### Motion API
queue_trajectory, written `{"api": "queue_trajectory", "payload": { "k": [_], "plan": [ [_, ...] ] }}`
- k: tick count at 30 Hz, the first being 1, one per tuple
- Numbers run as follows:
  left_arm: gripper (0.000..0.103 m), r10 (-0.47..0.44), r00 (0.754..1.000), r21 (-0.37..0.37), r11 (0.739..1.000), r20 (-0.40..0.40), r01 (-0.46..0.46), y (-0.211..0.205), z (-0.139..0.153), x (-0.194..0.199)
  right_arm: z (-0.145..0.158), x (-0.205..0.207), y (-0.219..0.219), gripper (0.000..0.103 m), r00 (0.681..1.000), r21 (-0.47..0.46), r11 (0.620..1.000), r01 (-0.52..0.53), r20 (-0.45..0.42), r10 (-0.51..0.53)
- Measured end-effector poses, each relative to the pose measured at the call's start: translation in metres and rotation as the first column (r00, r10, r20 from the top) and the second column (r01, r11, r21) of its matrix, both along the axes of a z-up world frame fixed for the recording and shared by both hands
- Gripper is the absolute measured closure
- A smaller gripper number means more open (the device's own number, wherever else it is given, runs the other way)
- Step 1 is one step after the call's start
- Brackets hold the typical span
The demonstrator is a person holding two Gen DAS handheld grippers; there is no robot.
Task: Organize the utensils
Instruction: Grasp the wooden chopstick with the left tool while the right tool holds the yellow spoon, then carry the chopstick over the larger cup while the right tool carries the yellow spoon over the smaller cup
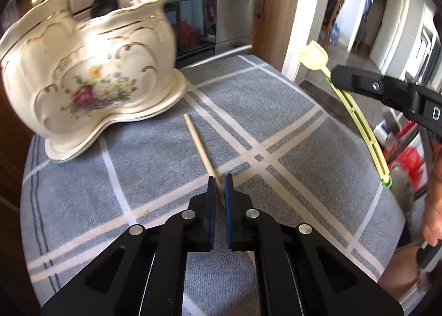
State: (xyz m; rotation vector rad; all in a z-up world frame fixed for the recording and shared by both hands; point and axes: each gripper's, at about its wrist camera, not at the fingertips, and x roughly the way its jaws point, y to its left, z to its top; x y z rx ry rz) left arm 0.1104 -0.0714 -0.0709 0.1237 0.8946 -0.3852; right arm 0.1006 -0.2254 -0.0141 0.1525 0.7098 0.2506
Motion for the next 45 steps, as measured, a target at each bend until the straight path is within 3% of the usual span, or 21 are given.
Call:
{"api": "queue_trajectory", "payload": {
  "k": [12,16,18,20,21,22,24,29,31,36,41,45],
  "plan": [
    [0.103,0.036,0.990,-0.123,0.992,0.136,-0.020,0.042,0.048,-0.029,0.004,0.003,0.014,0.097,1.000,0.058,0.998,-0.004,0.020,0.003],
    [0.103,0.020,0.992,-0.120,0.993,0.124,-0.005,0.046,0.047,-0.032,0.002,0.006,0.028,0.097,1.000,0.033,0.999,-0.013,0.023,0.013],
    [0.103,0.001,0.993,-0.073,0.997,0.116,0.007,0.040,0.039,-0.031,0.002,0.006,0.031,0.097,1.000,0.038,0.999,-0.016,0.022,0.015],
    [0.090,-0.024,0.994,-0.013,1.000,0.111,0.025,0.030,0.031,-0.028,0.002,0.007,0.034,0.097,1.000,0.035,0.999,-0.020,0.022,0.019],
    [0.070,-0.038,0.993,0.009,0.999,0.111,0.037,0.025,0.027,-0.028,0.002,0.007,0.035,0.097,1.000,0.036,0.999,-0.021,0.022,0.020],
    [0.064,-0.053,0.992,0.022,0.998,0.116,0.050,0.021,0.024,-0.028,0.001,0.008,0.037,0.097,1.000,0.035,0.999,-0.023,0.018,0.022],
    [0.064,-0.059,0.993,0.038,0.998,0.100,0.055,0.017,0.020,-0.026,0.000,0.009,0.039,0.097,1.000,0.031,0.999,-0.025,0.011,0.025],
    [0.084,-0.037,0.999,0.038,0.999,0.023,0.036,0.014,0.006,-0.012,0.001,0.009,0.039,0.098,1.000,0.030,0.999,-0.028,0.014,0.027],
    [0.090,-0.035,0.999,0.040,0.999,0.002,0.035,0.014,0.001,-0.008,0.001,0.009,0.037,0.103,1.000,0.027,0.999,-0.028,0.010,0.028],
    [0.096,-0.032,0.999,0.072,0.997,0.019,0.030,0.008,-0.004,-0.005,0.000,0.009,0.034,0.103,1.000,0.024,0.999,-0.030,0.004,0.030],
    [0.097,-0.021,1.000,0.026,0.999,0.015,0.021,0.011,-0.003,-0.005,-0.013,0.017,0.028,0.102,0.996,0.029,0.999,-0.024,-0.082,0.027],
    [0.097,-0.014,0.999,0.004,1.000,0.050,0.014,0.015,0.006,-0.009,-0.026,0.024,0.028,0.083,0.989,0.004,1.000,-0.025,-0.143,0.026]
  ]
}}
